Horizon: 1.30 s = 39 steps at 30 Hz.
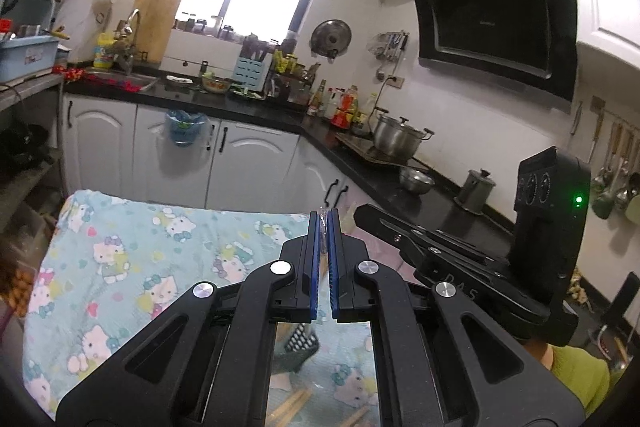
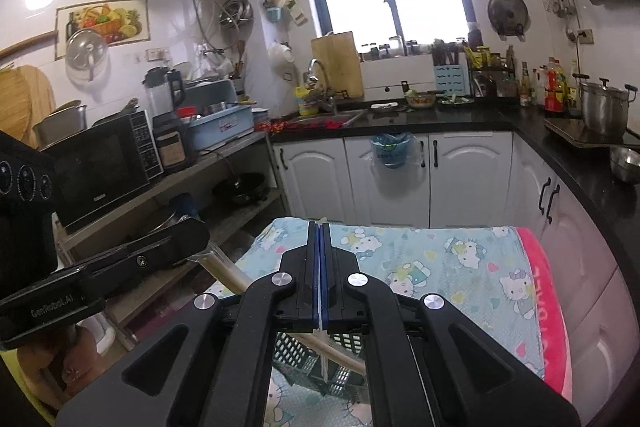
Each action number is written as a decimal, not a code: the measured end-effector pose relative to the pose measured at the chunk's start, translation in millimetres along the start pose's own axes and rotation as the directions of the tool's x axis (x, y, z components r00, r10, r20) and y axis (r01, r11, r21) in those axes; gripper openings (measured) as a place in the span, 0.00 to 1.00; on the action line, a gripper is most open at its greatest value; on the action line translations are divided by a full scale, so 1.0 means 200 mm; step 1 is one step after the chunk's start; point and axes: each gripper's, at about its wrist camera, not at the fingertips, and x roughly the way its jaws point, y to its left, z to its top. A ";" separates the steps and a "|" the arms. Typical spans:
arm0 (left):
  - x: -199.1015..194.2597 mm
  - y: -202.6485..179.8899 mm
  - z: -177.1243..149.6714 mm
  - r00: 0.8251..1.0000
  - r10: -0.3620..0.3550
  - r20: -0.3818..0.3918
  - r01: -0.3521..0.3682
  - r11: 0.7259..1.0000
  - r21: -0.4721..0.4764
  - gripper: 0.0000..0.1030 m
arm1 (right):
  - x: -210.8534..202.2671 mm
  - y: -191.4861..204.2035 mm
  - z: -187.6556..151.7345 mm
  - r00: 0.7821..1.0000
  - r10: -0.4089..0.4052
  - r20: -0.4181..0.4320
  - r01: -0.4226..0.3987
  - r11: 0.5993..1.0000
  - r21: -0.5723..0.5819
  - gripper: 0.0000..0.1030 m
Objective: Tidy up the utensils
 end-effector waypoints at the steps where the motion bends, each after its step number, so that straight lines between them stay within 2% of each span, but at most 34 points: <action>1: 0.01 0.01 -0.01 1.000 0.006 -0.001 -0.006 1.000 0.000 0.02 | 0.01 -0.01 -0.01 1.000 -0.002 -0.001 0.002 1.000 0.005 0.01; 9: 0.12 0.09 -0.06 0.999 0.036 -0.020 -0.036 0.999 -0.020 0.02 | 0.13 -0.08 -0.08 0.999 -0.004 -0.033 0.006 0.998 0.063 0.01; 16: 0.19 0.16 -0.15 0.998 0.044 -0.055 -0.047 0.997 -0.061 0.02 | 0.22 -0.12 -0.19 0.994 -0.005 -0.110 0.016 0.994 0.104 0.02; 18: 0.21 0.19 -0.18 0.996 0.047 -0.074 -0.053 0.996 -0.078 0.18 | 0.25 -0.14 -0.22 0.990 -0.010 -0.138 0.026 0.992 0.120 0.06; 20: 0.22 0.22 -0.21 0.994 0.060 -0.089 -0.068 0.993 -0.094 0.30 | 0.25 -0.16 -0.26 0.988 -0.011 -0.155 0.032 0.990 0.138 0.25; 21: 0.21 0.23 -0.22 0.994 0.062 -0.091 -0.071 0.992 -0.100 0.33 | 0.25 -0.16 -0.28 0.988 -0.015 -0.155 0.038 0.989 0.143 0.29; 22: 0.21 0.24 -0.24 0.994 0.064 -0.094 -0.073 0.992 -0.106 0.35 | 0.24 -0.17 -0.29 0.988 -0.024 -0.153 0.047 0.988 0.149 0.30; 25: 0.18 0.27 -0.26 0.993 0.071 -0.091 -0.082 0.989 -0.123 0.47 | 0.21 -0.19 -0.32 0.988 -0.035 -0.152 0.059 0.986 0.153 0.33; 27: 0.15 0.27 -0.27 0.994 0.076 -0.085 -0.086 0.988 -0.126 0.61 | 0.18 -0.20 -0.33 0.989 -0.046 -0.142 0.068 0.986 0.154 0.39; 36: 0.01 0.26 -0.31 0.993 0.108 -0.053 -0.114 0.986 -0.118 0.89 | 0.00 -0.21 -0.34 0.990 -0.104 -0.099 0.114 0.987 0.110 0.50; 39: -0.04 0.26 -0.33 0.993 0.111 -0.039 -0.115 0.986 -0.121 0.90 | -0.05 -0.20 -0.36 0.989 -0.110 -0.097 0.120 0.987 0.104 0.51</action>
